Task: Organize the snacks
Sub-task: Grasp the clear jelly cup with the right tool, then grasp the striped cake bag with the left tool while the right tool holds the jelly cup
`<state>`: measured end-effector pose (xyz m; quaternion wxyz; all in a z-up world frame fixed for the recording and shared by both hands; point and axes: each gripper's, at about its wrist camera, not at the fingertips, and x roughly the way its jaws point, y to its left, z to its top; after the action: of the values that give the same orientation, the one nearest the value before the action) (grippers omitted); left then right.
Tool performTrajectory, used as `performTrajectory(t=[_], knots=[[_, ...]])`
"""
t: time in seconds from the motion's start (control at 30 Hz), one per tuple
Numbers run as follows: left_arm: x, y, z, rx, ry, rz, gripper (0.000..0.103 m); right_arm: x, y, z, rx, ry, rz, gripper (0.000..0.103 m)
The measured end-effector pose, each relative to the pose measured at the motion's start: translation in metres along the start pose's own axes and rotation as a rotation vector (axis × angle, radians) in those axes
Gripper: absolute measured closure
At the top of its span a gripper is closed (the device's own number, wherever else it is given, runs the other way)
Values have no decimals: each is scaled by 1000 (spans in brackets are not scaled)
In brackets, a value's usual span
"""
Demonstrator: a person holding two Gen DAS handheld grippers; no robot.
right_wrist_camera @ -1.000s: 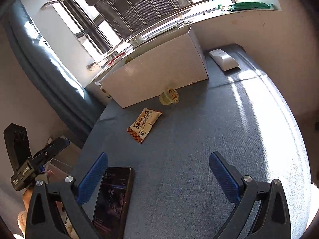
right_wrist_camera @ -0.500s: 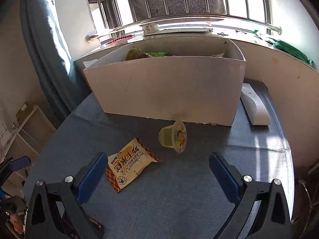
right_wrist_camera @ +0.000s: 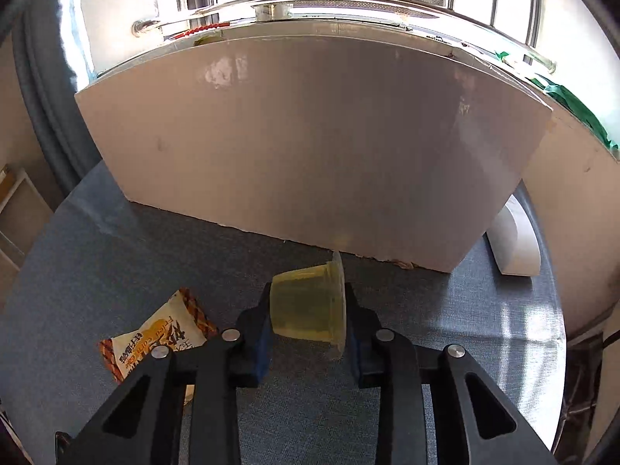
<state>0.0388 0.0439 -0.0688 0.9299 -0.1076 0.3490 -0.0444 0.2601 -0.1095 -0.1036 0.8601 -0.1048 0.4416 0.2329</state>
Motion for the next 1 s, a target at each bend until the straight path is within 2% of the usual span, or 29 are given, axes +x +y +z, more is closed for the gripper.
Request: performTrajectory(t=[0.17,0.33,0.57,0.8,0.87,0.93,1.0], knots=[[9,-4,4,18,22,-4,0,-23,-9,-6,20,-30,49,70],[31,-22,16,112,73,-26,0,-71,-24,-19,66,-101,124,70],[92,-56,50,240,177,-81,0,-147,-35,-55,123,-207,212,70],[160,-74,67,323,291,-20,2,-188,-34,-100,218,-285,278,70],[171,-75,66,323,314,-11,17,-195,-38,-113,252,-299,283,70],[178,-74,62,325,338,4,25,-199,-43,-125,278,-302,289,70],[178,-75,58,339,319,7,34,-200,-47,-133,298,-304,295,70]])
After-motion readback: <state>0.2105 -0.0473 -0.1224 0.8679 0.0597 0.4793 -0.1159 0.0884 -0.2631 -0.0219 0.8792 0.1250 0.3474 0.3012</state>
